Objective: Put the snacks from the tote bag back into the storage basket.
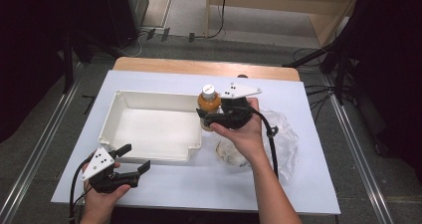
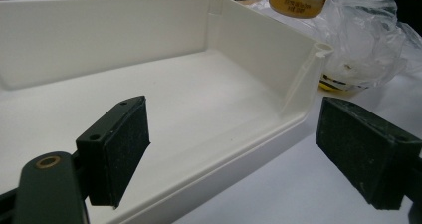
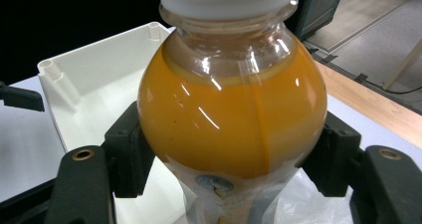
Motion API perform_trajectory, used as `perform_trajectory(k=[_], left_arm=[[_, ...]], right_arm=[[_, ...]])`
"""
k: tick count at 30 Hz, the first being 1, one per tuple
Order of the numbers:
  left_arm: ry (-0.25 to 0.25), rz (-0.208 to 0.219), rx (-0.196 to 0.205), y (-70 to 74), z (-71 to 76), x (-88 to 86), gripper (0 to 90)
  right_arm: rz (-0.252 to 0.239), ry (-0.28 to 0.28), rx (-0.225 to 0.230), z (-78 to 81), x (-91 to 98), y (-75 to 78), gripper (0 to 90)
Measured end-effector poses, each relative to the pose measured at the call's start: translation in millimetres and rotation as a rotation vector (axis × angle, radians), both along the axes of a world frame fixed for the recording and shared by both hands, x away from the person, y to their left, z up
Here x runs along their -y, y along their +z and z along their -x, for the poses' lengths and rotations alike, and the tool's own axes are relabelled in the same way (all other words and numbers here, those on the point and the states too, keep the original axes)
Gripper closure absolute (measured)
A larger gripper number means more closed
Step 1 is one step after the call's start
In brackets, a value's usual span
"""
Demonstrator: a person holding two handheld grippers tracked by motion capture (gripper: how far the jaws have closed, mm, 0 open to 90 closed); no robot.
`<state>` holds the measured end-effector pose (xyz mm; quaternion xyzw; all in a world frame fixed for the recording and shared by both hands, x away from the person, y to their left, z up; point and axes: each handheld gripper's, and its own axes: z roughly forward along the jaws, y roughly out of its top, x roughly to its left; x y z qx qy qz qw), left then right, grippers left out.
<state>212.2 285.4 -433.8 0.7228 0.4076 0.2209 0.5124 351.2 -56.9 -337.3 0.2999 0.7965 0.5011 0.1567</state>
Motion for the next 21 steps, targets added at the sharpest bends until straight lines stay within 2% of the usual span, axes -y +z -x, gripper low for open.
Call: perform_trajectory(k=[6, 21], left_arm=[[-0.001, 0.007, 0.006, 0.8, -0.2, -2.2, 13.6], [0.009, 0.007, 0.01, 1.2, 0.5, -6.3, 13.6]], right_arm=[[-0.01, 0.003, -0.001, -1.0, -4.6, 0.8, 32.0], [0.008, 0.019, -0.008, -5.0, -19.5, -1.5, 32.0]])
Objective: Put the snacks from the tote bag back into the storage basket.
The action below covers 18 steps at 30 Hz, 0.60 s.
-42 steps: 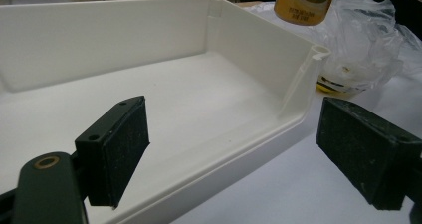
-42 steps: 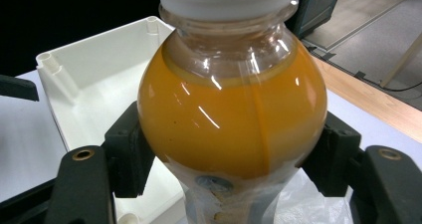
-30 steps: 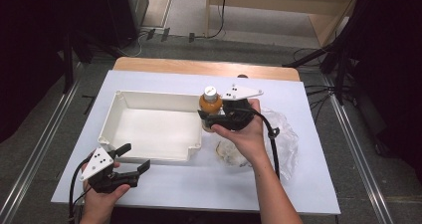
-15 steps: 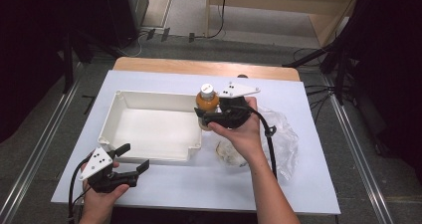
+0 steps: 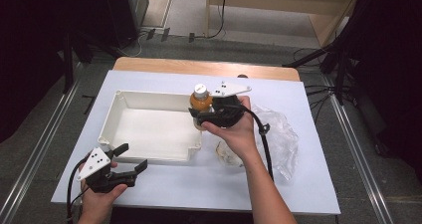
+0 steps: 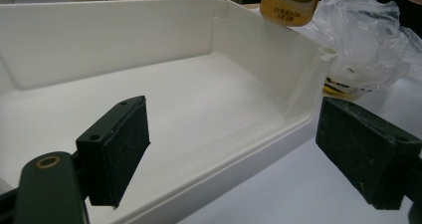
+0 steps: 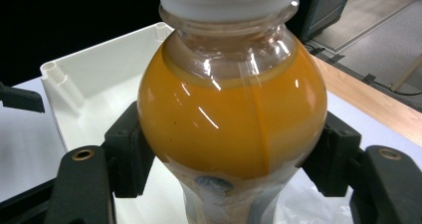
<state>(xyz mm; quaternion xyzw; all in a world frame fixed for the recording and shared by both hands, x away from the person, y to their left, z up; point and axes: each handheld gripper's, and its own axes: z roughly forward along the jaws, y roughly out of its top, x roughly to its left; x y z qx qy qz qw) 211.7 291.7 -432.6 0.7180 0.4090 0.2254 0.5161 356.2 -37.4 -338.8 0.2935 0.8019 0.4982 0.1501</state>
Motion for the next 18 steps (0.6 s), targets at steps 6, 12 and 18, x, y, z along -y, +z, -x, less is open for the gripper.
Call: perform_trajectory(k=[6, 12, 18], left_arm=[[0.006, 0.001, -0.002, -0.1, -0.6, -1.9, 13.6], [0.003, 0.002, -0.003, -0.3, -0.4, -1.3, 13.6], [0.007, 0.002, -0.002, -0.1, -0.4, -1.9, 13.6]], right_arm=[[0.004, 0.01, 0.0, -0.9, -4.2, -0.9, 31.9], [0.003, 0.008, -0.003, -1.5, -6.6, -1.2, 32.0], [0.006, 0.011, -0.005, -2.9, -10.0, -2.0, 32.0]])
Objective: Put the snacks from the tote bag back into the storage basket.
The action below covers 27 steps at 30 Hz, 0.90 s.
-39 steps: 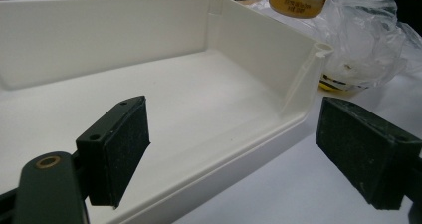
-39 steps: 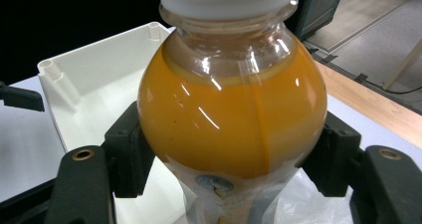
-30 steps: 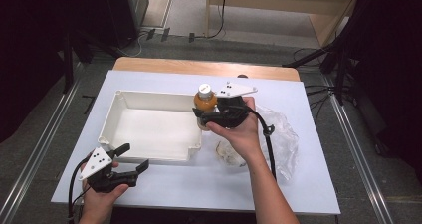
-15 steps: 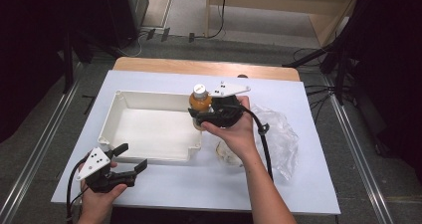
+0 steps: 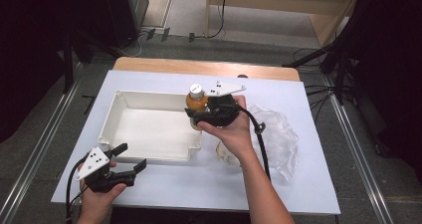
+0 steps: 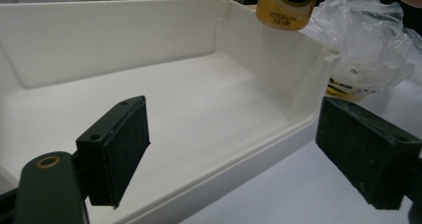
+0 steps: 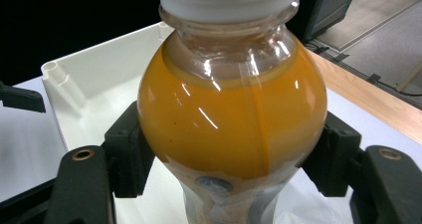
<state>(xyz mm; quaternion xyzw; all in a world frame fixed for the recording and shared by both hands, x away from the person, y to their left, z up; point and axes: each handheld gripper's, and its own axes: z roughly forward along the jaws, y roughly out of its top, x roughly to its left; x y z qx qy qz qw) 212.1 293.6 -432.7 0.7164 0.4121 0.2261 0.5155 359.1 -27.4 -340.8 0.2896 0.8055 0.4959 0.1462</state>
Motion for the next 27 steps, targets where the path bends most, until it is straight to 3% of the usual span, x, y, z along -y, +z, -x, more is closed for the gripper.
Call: perform_trajectory(k=[27], left_arm=[[-0.003, 0.006, 0.005, 0.4, 0.5, 0.2, 13.7]], right_arm=[[0.004, 0.026, 0.002, -2.5, -19.4, 1.4, 31.9]])
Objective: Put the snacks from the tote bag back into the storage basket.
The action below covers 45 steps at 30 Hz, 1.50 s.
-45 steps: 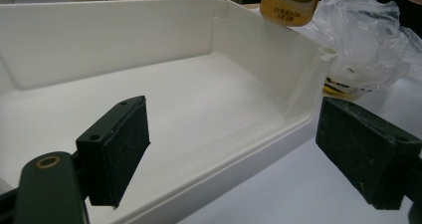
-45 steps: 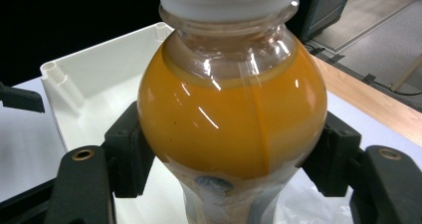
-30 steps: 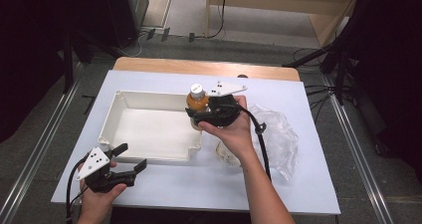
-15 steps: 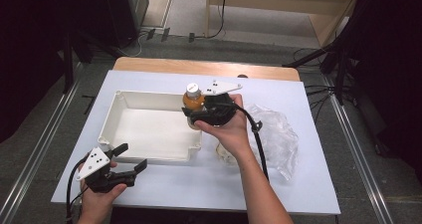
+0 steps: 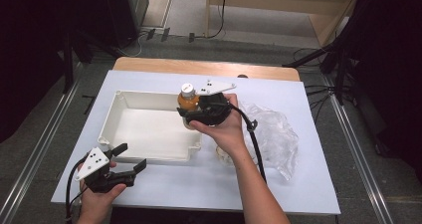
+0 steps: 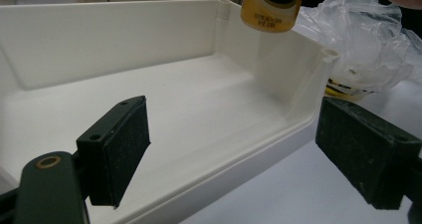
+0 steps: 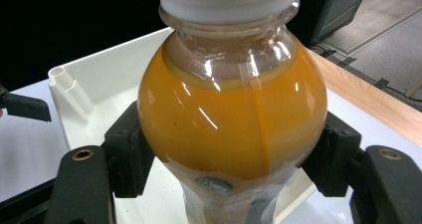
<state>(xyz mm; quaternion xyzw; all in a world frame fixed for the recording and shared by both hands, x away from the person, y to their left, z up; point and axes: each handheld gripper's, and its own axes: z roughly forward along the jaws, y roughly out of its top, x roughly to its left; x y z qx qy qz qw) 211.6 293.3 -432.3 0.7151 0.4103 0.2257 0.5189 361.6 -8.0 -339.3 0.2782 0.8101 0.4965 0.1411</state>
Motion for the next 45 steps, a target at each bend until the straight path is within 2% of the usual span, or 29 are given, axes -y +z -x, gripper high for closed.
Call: perform_trajectory(k=[25, 45], left_arm=[[-0.004, -0.004, 0.0, 0.0, 0.2, 0.8, 13.8], [-0.005, -0.009, -0.003, 0.1, -0.4, 1.8, 14.0]], right_arm=[[0.008, 0.011, -0.015, -0.1, -6.5, -11.7, 31.8], [0.016, 0.01, -0.056, -1.1, -3.2, -36.9, 31.6]])
